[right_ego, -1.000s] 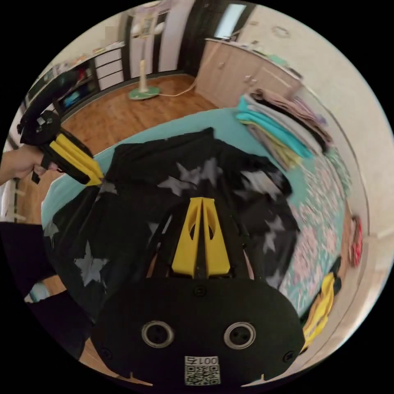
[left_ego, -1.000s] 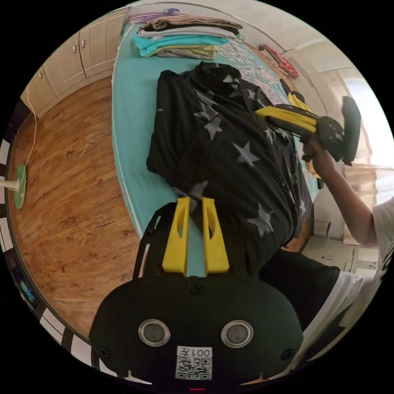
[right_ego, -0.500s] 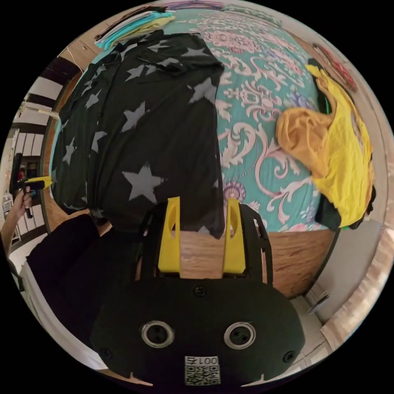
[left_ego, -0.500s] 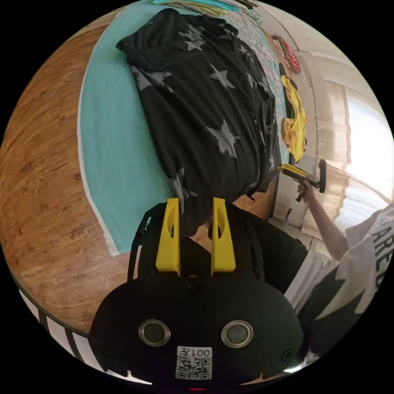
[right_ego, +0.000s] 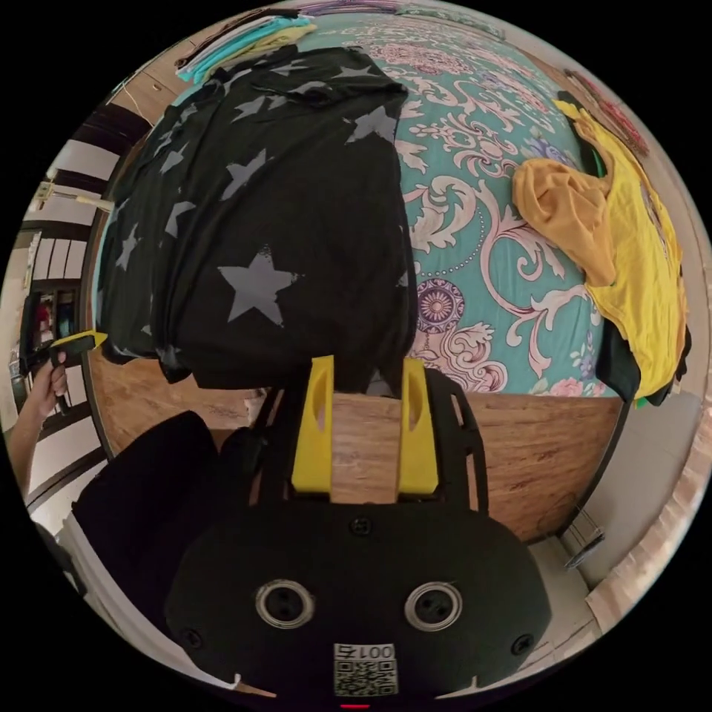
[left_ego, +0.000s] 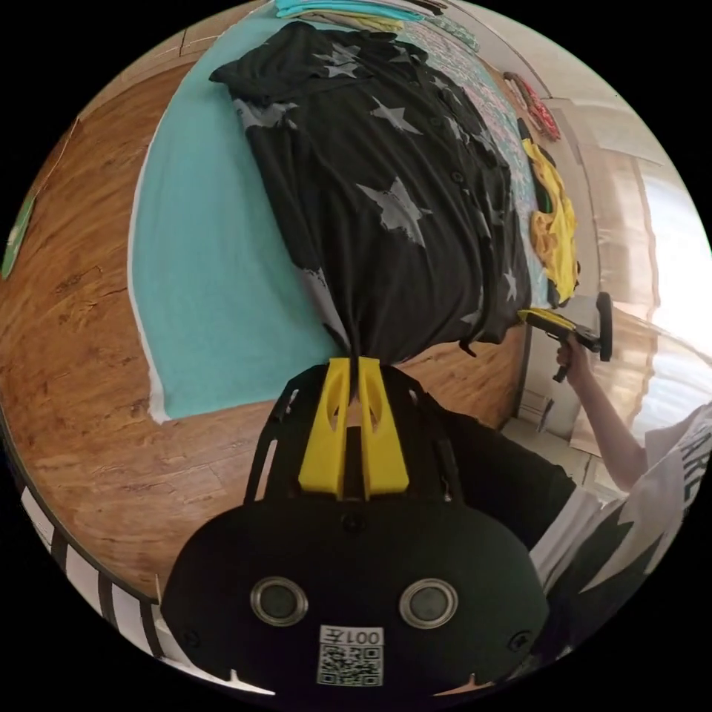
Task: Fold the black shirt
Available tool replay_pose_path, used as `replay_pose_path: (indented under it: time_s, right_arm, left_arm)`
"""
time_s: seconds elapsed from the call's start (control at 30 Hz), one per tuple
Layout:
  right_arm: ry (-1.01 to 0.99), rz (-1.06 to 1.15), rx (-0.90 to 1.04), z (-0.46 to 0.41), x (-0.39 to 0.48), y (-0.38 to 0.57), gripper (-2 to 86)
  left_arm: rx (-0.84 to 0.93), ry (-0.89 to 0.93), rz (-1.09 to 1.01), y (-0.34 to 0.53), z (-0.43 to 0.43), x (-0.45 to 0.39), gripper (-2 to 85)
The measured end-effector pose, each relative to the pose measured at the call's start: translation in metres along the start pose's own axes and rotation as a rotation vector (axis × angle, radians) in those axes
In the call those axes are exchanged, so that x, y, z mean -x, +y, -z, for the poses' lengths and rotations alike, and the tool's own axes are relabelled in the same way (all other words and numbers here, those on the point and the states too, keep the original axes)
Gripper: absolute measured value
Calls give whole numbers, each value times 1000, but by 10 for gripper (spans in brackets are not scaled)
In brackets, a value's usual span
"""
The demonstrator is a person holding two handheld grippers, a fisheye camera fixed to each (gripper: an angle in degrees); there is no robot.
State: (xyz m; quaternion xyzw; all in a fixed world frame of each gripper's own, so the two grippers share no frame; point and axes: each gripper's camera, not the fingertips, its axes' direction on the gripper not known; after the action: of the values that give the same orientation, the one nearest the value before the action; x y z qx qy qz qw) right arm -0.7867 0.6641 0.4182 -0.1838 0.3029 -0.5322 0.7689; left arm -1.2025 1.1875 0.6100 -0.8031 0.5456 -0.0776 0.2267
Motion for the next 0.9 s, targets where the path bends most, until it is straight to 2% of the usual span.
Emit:
replay_pose_path:
  time_s: [0.07, 0.2, 0.27, 0.4, 0.47, 0.63, 0.9]
  right_arm:
    - [-34, 51, -42, -1, -10, 12, 36]
    - [-103, 53, -78, 1, -46, 37, 21]
    - [-219, 7, -147, 7, -81, 55, 16]
    - [-280, -42, -174, 0, -123, 74, 13]
    - [-334, -51, -153, -17, -143, 79, 11]
    - [-247, -27, -66, -59, -161, 84, 6]
    - [-343, 4, -154, -62, -191, 105, 2]
  left_arm:
    - [-17, 53, -26, 6, -2, 7, -6]
    - [-96, 118, -17, 30, 17, 34, -9]
    - [-164, 198, 6, 45, 31, 56, -9]
    - [-164, 129, 7, 58, 34, 79, -9]
    - [-179, 185, 12, 63, 26, 93, -9]
    - [-157, 247, 24, 70, -1, 108, -9]
    - [-152, 280, 15, 78, -14, 118, -10]
